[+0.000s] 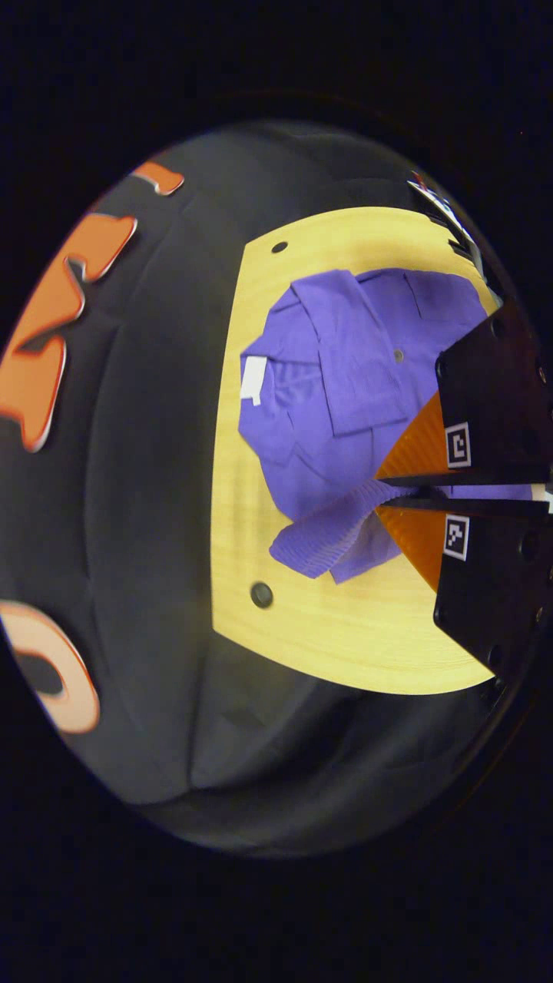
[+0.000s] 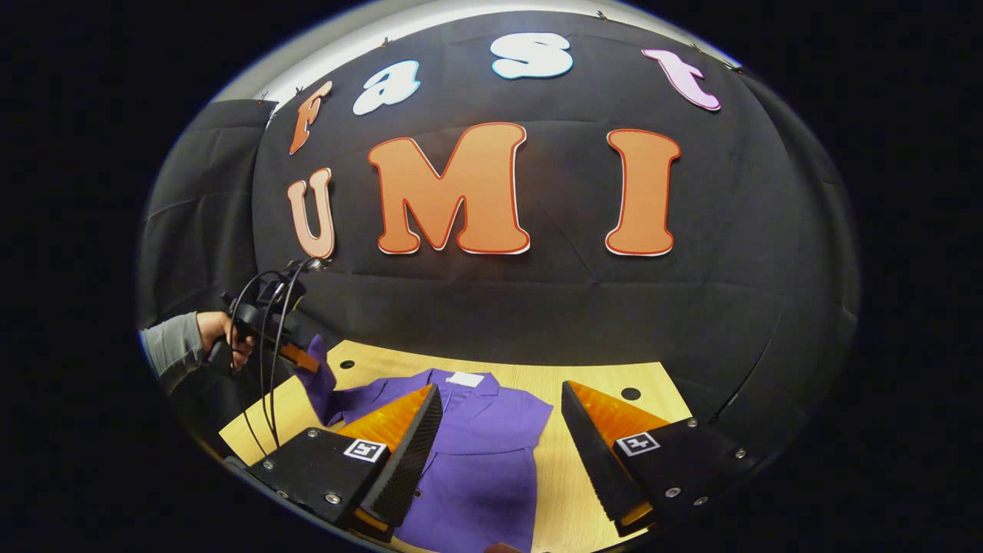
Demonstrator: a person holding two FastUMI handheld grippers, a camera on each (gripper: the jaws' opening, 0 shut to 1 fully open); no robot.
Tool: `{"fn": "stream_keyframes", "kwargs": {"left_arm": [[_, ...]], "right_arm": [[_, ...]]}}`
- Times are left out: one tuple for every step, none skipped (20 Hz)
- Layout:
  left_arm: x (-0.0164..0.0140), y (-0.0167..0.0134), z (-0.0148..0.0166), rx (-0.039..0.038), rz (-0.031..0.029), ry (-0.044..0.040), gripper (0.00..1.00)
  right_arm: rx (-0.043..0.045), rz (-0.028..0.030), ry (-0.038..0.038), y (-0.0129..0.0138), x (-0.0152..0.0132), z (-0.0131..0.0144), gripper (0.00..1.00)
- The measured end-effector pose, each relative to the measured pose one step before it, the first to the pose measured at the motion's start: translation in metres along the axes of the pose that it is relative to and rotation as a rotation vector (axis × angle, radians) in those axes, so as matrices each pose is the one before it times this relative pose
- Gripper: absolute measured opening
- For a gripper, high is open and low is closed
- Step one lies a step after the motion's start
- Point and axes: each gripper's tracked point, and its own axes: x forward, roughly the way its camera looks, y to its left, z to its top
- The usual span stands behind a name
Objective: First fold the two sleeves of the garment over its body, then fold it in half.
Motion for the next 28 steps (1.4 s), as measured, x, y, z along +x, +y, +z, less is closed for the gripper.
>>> {"fn": "stream_keyframes", "kwargs": {"left_arm": [[-0.00563,-0.01643,0.00736,0.03888,-0.01977,-0.00685,0.08],[-0.00209,-0.01511,0.00769,0.03614,-0.01619,-0.00919,0.08],[0.00226,-0.01815,0.00778,0.03289,-0.01557,-0.00258,0.08],[0.00168,-0.01636,0.00919,0.03032,-0.01970,-0.00826,0.08],[0.00451,-0.01841,0.00855,0.02689,-0.01989,0.00054,0.08],[0.00854,-0.01883,0.00701,0.02808,-0.01473,-0.00234,0.08],[0.00626,-0.01742,0.00826,0.02259,-0.01085,-0.00574,0.08],[0.01341,-0.01878,0.00544,0.01786,-0.00196,-0.00001,0.08],[0.00822,-0.01566,0.00719,0.02154,-0.01158,-0.00253,0.08],[0.00814,-0.01494,0.00582,0.01599,-0.00135,-0.01179,0.08],[0.00992,-0.01547,0.00407,0.01557,-0.00602,-0.00679,0.08],[0.00931,-0.01233,0.00164,0.01231,0.00280,-0.00243,0.08],[0.00820,-0.01261,-0.00075,0.01063,-0.00780,-0.00066,0.11],[0.00904,-0.01455,-0.00064,0.00734,-0.01233,-0.00549,0.16],[0.00374,-0.01294,0.00127,0.00612,-0.02236,-0.01571,0.21],[-0.00396,-0.00828,0.00286,0.00214,-0.02795,-0.02308,0.36],[-0.00373,-0.00900,0.00345,0.00532,-0.03029,-0.02453,0.51],[-0.00452,-0.00480,0.00292,0.00485,-0.02030,-0.02621,0.67],[-0.00967,0.00059,0.00281,0.01129,-0.00569,-0.02445,0.82],[-0.01064,0.00676,0.00212,0.01353,0.00978,-0.03199,0.97],[-0.01165,0.00780,0.00259,0.01136,0.01095,-0.02979,0.97],[-0.01217,0.00761,0.00100,0.00411,0.01749,-0.02883,0.97],[-0.01280,0.00891,0.00240,-0.00424,0.01844,-0.03553,0.97],[-0.01408,0.00880,-0.00076,-0.00680,0.02057,-0.03059,0.97],[-0.01366,0.01047,-0.00062,-0.00305,0.02657,-0.03523,0.97],[-0.01232,0.01165,-0.00268,0.00423,0.03088,-0.03166,0.97],[-0.01581,0.01238,-0.00095,0.00589,0.03564,-0.03526,0.97],[-0.01476,0.01024,-0.00077,-0.00108,0.02685,-0.04001,0.97]], "right_arm": [[-0.00031,-0.00487,0.00059,-0.00529,0.00066,-0.00079,0.93],[0.00141,-0.00284,0.00231,-0.00368,-0.00073,-0.00117,0.93],[0.00238,-0.00745,0.00430,-0.00518,0.00069,-0.00161,0.93],[0.00583,-0.00033,0.00111,-0.00435,-0.00082,-0.00193,0.93],[0.00510,-0.00719,0.00179,-0.00573,-0.00010,-0.00027,0.93],[0.00613,-0.00523,0.00313,-0.00626,-0.00111,-0.00124,0.93],[0.00595,-0.00528,0.00286,-0.00504,-0.00040,-0.00100,0.93],[0.00568,-0.01141,0.00448,-0.00674,-0.00016,-0.00165,0.93],[0.00693,-0.00242,0.00027,-0.00462,-0.00070,-0.00004,0.93],[0.00493,-0.00561,0.00390,-0.00379,0.00031,-0.00142,0.93],[0.00346,-0.00013,0.00247,-0.00293,-0.00082,-0.00114,0.93],[0.00137,-0.00645,0.00366,-0.00391,-0.00071,-0.00081,0.93],[0.00152,-0.00258,0.00438,-0.00312,0.00035,-0.00133,0.93],[0.00110,-0.00326,0.00448,-0.00228,-0.00104,-0.00121,0.93],[0.00155,-0.00347,0.00146,-0.00201,-0.00020,-0.00116,0.93],[0.00248,0.00184,0.00280,-0.00015,-0.00014,-0.00086,0.93],[0.00042,-0.00445,0.00323,-0.00203,0.00056,-0.00113,0.93],[-0.00060,0.00113,0.00233,0.00016,-0.00061,-0.00184,0.93],[-0.00202,-0.00279,0.00391,-0.00024,0.00059,-0.00122,0.93],[0.00016,0.00106,0.00112,0.00097,0.00057,-0.00136,0.93],[0.00201,0.00266,0.00081,0.00223,0.00003,-0.00080,0.93],[0.00256,-0.00102,0.00229,0.00184,0.00014,-0.00235,0.93],[0.00349,0.00232,0.00121,0.00334,0.00139,-0.00190,0.93],[0.00359,-0.00155,0.00165,0.00346,-0.00034,-0.00231,0.93],[0.00396,0.00416,-0.00293,0.00512,0.00094,0.00001,0.93],[-0.00024,-0.00209,-0.00770,0.00522,0.00067,-0.00068,0.93],[-0.00188,-0.00142,-0.01183,0.00458,0.00084,0.00057,0.93],[-0.00660,-0.00257,-0.01374,0.00479,-0.00106,0.00071,0.93]]}}
